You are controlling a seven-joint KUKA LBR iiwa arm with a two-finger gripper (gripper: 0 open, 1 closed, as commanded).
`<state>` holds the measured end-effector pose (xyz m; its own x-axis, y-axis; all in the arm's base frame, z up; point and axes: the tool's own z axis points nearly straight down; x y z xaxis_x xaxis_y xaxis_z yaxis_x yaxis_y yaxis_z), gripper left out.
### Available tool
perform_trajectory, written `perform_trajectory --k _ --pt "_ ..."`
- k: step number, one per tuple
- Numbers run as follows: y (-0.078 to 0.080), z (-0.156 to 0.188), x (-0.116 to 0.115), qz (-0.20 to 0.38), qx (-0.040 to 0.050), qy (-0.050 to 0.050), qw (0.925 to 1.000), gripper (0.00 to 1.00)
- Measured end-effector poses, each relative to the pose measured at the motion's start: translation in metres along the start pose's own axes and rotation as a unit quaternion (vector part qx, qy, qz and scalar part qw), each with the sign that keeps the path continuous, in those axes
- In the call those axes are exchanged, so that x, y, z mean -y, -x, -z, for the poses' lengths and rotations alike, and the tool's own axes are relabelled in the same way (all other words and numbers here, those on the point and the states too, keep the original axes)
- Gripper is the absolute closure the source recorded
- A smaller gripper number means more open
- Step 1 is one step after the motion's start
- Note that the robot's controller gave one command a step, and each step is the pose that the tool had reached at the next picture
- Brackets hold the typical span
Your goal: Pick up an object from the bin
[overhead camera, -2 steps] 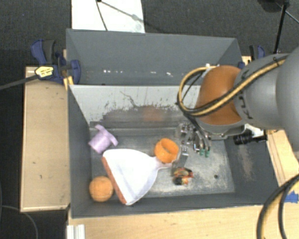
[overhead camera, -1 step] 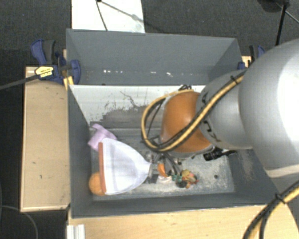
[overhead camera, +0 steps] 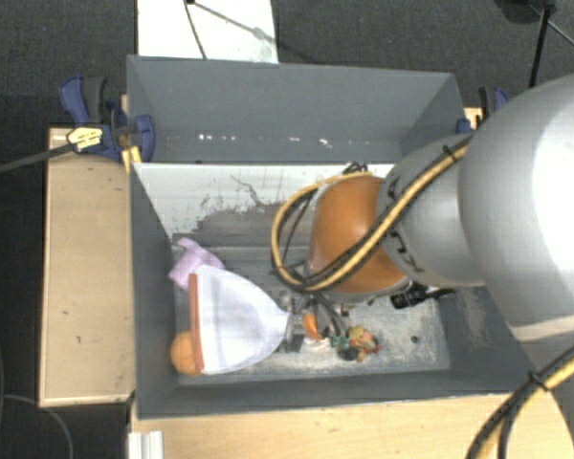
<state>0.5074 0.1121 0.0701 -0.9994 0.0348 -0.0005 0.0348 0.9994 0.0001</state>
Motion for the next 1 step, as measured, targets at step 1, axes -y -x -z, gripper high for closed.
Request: perform_trajectory --k 1 --pt "-0.0059 0.181 0.0237 0.004 0.0043 0.001 1.0 1.0"
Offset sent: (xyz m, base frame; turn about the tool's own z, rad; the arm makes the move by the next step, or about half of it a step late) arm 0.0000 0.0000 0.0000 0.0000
